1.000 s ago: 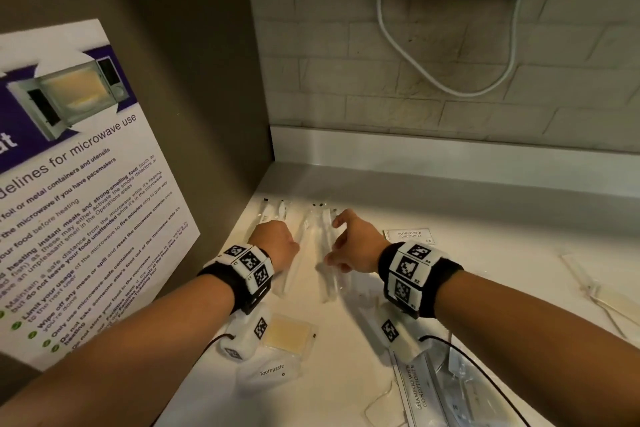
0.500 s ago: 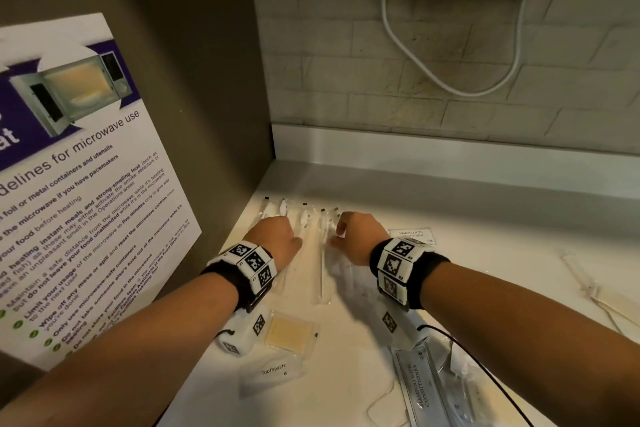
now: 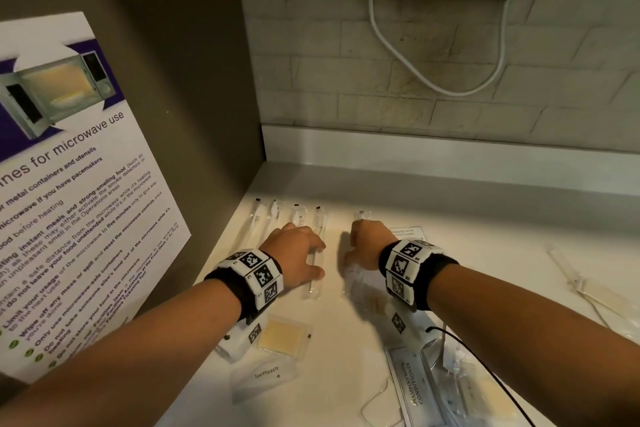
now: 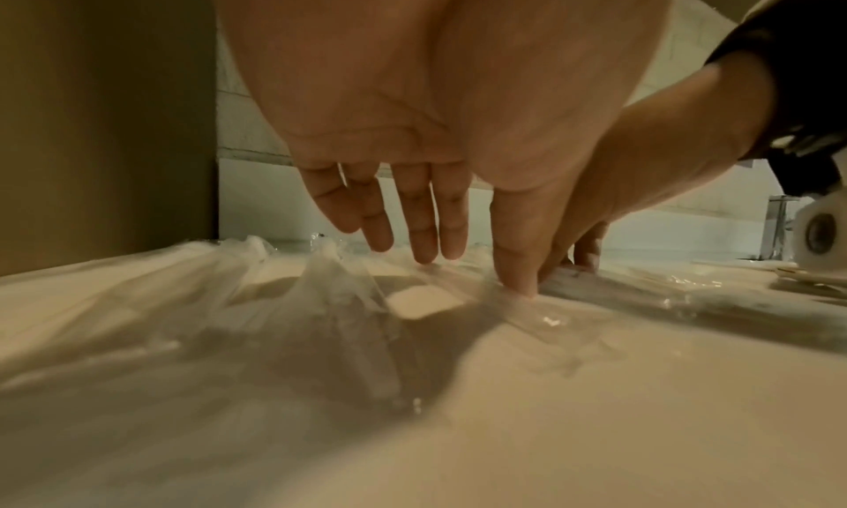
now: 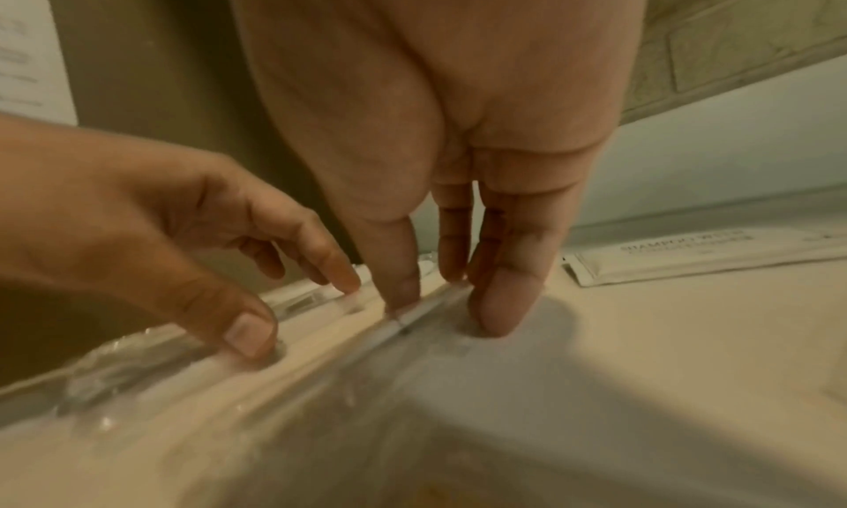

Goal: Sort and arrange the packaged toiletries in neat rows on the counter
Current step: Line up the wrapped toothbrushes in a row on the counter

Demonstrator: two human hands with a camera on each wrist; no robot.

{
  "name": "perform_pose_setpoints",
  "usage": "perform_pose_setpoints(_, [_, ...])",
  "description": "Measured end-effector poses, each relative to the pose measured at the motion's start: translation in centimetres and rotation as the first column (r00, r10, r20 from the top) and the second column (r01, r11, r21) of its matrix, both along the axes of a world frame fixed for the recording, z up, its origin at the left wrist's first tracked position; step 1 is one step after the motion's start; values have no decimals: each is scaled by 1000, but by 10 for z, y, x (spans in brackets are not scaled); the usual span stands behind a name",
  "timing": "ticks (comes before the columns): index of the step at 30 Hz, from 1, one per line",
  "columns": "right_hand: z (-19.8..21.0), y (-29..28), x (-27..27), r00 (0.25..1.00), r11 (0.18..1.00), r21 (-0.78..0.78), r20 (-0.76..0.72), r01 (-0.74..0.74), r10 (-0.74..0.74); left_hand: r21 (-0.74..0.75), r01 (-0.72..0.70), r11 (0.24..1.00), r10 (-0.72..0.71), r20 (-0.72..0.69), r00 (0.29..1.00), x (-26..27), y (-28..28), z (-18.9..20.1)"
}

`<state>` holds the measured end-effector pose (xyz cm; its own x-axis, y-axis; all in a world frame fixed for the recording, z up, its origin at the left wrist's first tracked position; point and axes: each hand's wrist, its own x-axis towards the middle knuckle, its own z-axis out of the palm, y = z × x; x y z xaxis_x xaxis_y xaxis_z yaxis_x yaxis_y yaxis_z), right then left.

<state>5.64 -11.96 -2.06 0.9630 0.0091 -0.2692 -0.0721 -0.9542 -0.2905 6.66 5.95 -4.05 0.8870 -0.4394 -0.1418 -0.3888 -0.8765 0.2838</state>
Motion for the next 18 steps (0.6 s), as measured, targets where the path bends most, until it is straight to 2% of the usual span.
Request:
perform_pose_setpoints(2, [4,0,0,1000,1000,26,7,17,-17,-14,-2,1000,2,7,1000,0,1,2])
perform_pose_setpoints(7, [13,2,-1,985,930,343,60,132,-162,-6,13,1000,-12,13,1000,-4,7,3])
perform_pose_setpoints(9, [11,4,-4,979,904,398,59,156,-195,14,21,1000,-21,-3,1000,-7,9,5])
perform_pose_setpoints(11, [7,6,-9,980,908,381,24,174,-198,7,24,1000,-24,-10,1000,-8,9,6])
perform_pose_setpoints(14, [3,4,-15,988,964,219,-21,153,-152,7,-3,1000,3,-40,999,-9,9,4])
perform_pose_setpoints(16, [4,2,-18,992,983,137,-14,124,-123,13,-25,1000,26,-81,996,-7,10,3])
perform_pose_setpoints(18, [6,3,-20,995,988,123,8,96,-98,14,-37,999,38,-102,994,-9,11,3])
